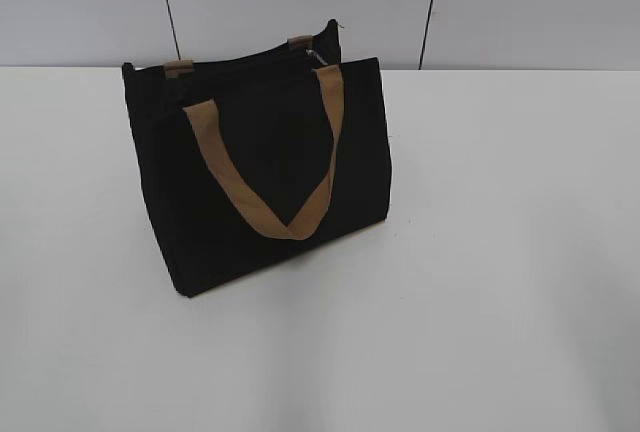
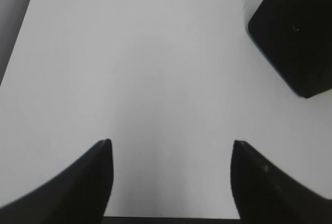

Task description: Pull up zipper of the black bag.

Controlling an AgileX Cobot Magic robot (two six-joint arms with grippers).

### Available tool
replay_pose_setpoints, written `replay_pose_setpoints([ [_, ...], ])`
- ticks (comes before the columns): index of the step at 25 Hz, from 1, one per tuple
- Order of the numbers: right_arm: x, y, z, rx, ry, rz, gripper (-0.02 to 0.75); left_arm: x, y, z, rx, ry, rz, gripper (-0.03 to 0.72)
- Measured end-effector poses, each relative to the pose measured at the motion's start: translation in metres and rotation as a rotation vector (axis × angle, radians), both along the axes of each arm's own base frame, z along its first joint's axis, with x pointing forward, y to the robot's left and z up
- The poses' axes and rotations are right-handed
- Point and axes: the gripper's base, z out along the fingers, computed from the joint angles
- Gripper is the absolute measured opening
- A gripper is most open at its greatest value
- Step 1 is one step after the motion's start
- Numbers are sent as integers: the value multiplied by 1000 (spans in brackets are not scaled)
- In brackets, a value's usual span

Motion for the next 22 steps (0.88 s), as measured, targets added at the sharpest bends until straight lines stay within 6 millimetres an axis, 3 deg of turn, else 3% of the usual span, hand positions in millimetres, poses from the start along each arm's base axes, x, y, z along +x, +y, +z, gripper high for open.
replay_pose_setpoints([
  [4, -23, -4, -20, 14, -27, -5, 470, -19, -1, -10, -2, -33, -7, 527],
  [9, -47, -6, -29, 60, -121, 1, 470, -36, -2, -22, -5, -96, -16, 527],
  [15, -72, -10, -28, 87, -278, 5, 469, -55, -4, -25, -15, -245, -25, 527],
  [22, -91, -13, -28, 109, -407, 8, 470, -56, -4, -25, -11, -255, -28, 527],
])
